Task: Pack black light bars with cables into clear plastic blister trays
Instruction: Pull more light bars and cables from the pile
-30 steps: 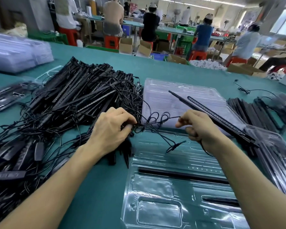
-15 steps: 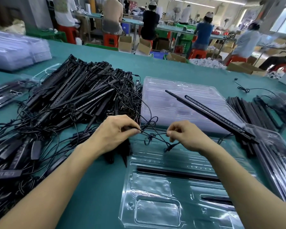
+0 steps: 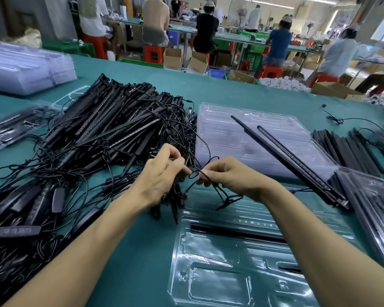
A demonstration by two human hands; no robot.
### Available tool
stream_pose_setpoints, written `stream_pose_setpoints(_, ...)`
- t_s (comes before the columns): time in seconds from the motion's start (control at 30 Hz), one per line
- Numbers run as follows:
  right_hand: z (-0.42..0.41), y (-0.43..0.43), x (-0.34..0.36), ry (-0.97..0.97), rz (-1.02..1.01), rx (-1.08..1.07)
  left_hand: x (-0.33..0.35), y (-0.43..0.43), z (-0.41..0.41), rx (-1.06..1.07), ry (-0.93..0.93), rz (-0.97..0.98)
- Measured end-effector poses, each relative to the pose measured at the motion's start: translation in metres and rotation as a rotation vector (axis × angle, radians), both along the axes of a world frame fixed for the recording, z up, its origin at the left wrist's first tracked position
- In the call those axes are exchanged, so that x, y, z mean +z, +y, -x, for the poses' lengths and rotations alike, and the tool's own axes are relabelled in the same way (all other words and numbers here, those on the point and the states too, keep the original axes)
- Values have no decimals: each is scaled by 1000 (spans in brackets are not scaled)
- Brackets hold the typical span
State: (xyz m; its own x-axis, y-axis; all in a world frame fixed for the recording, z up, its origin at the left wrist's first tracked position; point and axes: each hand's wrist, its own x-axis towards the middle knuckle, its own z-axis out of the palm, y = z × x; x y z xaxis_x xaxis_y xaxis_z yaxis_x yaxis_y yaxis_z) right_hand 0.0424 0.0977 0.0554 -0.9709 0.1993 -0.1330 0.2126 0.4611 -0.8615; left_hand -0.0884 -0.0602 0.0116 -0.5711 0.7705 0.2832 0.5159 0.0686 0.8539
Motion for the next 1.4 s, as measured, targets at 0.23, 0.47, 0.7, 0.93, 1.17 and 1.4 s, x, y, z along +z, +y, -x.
stream_pose_setpoints(0.23,-1,-11,4,22,-114,58,-12,-8,1,-188,430,108)
stream_pose_setpoints(0.47,-23,36,22,-170,-698,-244,-9,-32,16,-20,754,136)
stream_pose_setpoints(0.7,-48,52,11,-183,-529,-297,11,-48,25,380,650,516)
stream_pose_setpoints(0.93,-49,34,-7,-2,100,-435,29,-13,-27,322,921,296)
stream_pose_setpoints(1.17,-53,27,-11,91,94,-367,-4,45,-54,77,1020,405)
stream_pose_setpoints(1.4,-63,27,-35,51,-290,-634,-1,18,-37,186,938,60)
